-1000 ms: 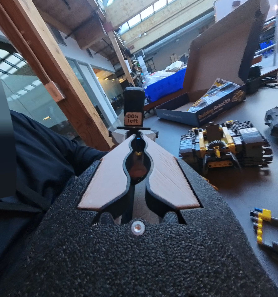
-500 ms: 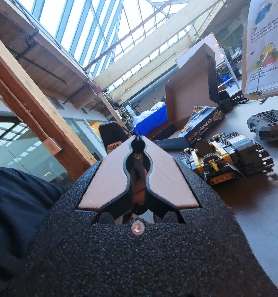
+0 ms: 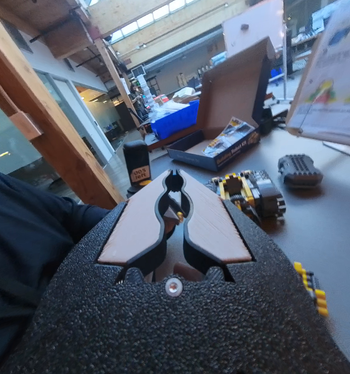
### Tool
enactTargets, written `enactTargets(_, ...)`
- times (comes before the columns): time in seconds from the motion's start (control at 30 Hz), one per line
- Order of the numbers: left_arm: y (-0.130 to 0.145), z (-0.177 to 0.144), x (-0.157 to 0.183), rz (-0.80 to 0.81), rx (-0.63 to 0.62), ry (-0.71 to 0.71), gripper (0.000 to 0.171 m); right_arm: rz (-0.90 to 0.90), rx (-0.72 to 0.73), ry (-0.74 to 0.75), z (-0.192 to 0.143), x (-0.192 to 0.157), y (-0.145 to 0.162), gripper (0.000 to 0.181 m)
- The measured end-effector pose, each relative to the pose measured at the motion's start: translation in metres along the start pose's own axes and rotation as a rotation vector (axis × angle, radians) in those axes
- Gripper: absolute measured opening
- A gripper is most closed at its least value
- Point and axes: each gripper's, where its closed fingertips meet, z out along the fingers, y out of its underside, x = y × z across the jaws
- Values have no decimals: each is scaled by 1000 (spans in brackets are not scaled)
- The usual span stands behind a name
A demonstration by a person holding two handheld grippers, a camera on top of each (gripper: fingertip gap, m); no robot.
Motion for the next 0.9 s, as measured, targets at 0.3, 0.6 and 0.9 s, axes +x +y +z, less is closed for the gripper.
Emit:
enactTargets(0.3,25,14,9,18,-88,41,6,265,148,31,-48,47,8,1)
enactTargets(0.6,39,17,4,-54,-108,61,6,353,179,232,-123,113,-20,6)
enactTargets(0.9,60,21,-2,-144,-265,76,7,318,28,162,-102,85,16,9)
